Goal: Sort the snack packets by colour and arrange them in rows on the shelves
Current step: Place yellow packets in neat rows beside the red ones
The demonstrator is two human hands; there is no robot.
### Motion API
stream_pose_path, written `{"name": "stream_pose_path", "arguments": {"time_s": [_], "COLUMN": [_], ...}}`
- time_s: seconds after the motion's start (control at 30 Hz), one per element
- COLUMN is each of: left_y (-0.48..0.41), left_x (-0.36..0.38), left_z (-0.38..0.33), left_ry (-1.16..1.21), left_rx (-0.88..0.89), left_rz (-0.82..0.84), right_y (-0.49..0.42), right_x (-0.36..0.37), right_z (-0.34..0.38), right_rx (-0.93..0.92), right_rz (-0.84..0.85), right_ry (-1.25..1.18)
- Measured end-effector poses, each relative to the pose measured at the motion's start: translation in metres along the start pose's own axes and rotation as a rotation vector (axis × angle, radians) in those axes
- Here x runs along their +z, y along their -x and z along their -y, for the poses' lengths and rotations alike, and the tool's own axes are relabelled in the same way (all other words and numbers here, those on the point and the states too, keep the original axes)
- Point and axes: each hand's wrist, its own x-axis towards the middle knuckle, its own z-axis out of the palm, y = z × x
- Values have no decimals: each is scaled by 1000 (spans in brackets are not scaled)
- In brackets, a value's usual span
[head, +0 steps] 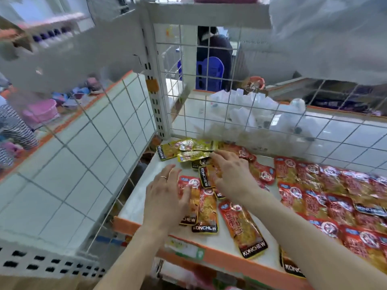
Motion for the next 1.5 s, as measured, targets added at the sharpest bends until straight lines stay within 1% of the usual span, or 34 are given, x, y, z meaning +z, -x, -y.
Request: {"name": "stream_pose_path", "arguments": {"time_s": [0.1, 0.23, 0.3, 0.37, 0.6, 0.73, 0.77, 0.87, 0.93, 1.07, 1.17, 1.3, 1.4, 1.5], "left_y": [-18, -19, -16, -14, -13, -4, -1, 8, 14, 16, 14, 13, 15, 18], "left_x": [-1, 1, 1, 2, 0, 2, 3, 5, 6, 4, 1, 0, 2, 1], "left_z": [3, -6, -4, 3, 29, 35, 34, 28, 24, 22, 25, 30, 29, 27], "left_ry": [23, 63, 98, 118, 166, 119, 97, -33, -79, -93, -62, -32, 6, 115], "left_rx": [44, 226, 246, 253, 216, 166, 148, 51, 10, -46, -75, -109, -114, -119], "left_rz": [26, 20, 6, 6, -7, -16, -5, 115, 139, 143, 128, 132, 102, 51], "right_y": [-31, -67, -78, -81, -66, -63, -64, -66, -66, -64, -60, -53, -43, -27], "right_x": [7, 17, 23, 30, 39, 41, 41, 43, 46, 56, 58, 53, 46, 39], "right_z": [5, 10, 13, 14, 22, 29, 29, 31, 33, 34, 33, 39, 40, 38], "right_rx": [-6, -14, -13, -20, -8, -24, -30, -58, -117, -269, -307, -317, -262, -171], "right_rz": [29, 194, 265, 285, 132, 136, 132, 109, 65, -29, -175, -345, -442, -514], "right_ry": [61, 170, 170, 188, 293, 360, 362, 376, 402, 433, 362, 204, 88, -67]}}
